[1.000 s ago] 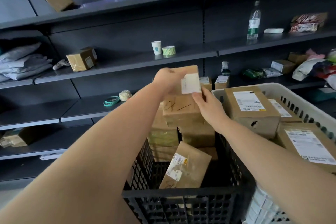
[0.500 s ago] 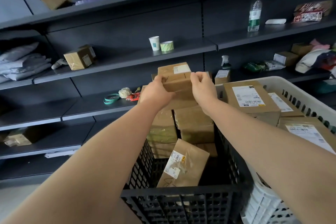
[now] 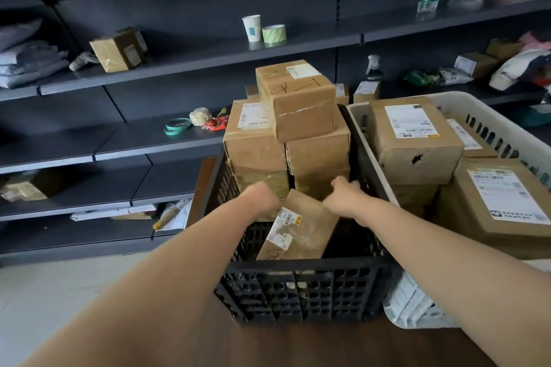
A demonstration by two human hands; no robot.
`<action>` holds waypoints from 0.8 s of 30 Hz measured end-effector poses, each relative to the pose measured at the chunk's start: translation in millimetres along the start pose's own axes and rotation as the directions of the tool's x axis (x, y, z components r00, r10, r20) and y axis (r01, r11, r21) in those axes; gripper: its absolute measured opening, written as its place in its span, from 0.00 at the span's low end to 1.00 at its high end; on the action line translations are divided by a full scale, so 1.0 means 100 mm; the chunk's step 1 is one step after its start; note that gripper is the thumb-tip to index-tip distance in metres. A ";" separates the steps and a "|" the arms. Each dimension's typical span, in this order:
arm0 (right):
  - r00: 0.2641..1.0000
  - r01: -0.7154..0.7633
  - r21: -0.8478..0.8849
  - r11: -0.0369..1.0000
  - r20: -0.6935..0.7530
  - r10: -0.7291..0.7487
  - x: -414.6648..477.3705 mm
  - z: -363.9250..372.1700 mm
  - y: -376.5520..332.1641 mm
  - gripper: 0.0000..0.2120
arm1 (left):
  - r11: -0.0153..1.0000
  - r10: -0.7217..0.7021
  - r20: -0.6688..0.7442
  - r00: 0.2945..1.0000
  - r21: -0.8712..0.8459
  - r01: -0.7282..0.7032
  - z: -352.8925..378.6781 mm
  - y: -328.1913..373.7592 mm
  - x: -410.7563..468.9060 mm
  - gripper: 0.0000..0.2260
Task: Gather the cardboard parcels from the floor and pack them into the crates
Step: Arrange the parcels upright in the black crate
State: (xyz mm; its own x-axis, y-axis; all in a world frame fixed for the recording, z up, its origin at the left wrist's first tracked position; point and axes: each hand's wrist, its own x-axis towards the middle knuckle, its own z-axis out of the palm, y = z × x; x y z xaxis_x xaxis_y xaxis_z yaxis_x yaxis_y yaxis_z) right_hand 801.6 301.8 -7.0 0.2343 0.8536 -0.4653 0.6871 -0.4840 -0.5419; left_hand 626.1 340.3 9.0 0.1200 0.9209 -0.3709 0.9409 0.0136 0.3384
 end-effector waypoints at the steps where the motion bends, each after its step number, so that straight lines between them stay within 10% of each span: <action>1: 0.996 -0.025 0.016 1.000 0.084 0.024 0.00 0.06 0.02 0.33 | 0.999 -0.010 0.071 0.997 -0.041 0.013 0.09 -0.04 0.02 0.14; 4: 0.978 -0.046 0.132 0.990 0.210 0.017 -0.01 0.24 0.03 0.29 | 0.982 -0.013 0.217 0.976 -0.179 0.053 0.26 -0.09 0.00 0.17; 11: 0.966 0.203 -0.068 0.977 0.179 -0.188 0.01 0.46 -0.45 0.29 | 0.981 -0.135 0.142 0.981 0.161 0.112 -0.03 -0.31 -0.08 0.15; 17: 0.910 0.019 -0.063 0.998 0.415 0.009 -0.03 0.75 -0.58 0.34 | 0.968 -0.170 0.005 0.985 0.189 0.166 0.02 -0.48 0.02 0.08; 24: 0.988 0.003 0.096 0.995 0.151 -0.018 0.07 0.54 -0.57 0.20 | 0.995 -0.094 -0.177 0.980 -0.030 0.090 -0.07 -0.49 0.02 0.15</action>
State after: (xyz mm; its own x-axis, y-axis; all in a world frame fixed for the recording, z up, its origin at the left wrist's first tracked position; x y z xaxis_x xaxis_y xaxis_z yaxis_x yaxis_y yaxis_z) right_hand 726.9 324.7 -17.1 0.1157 0.8231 -0.5559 0.6188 -0.4975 -0.6079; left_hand 577.6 344.2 -1.9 -0.0268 0.9698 -0.2424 0.9380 0.1082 0.3294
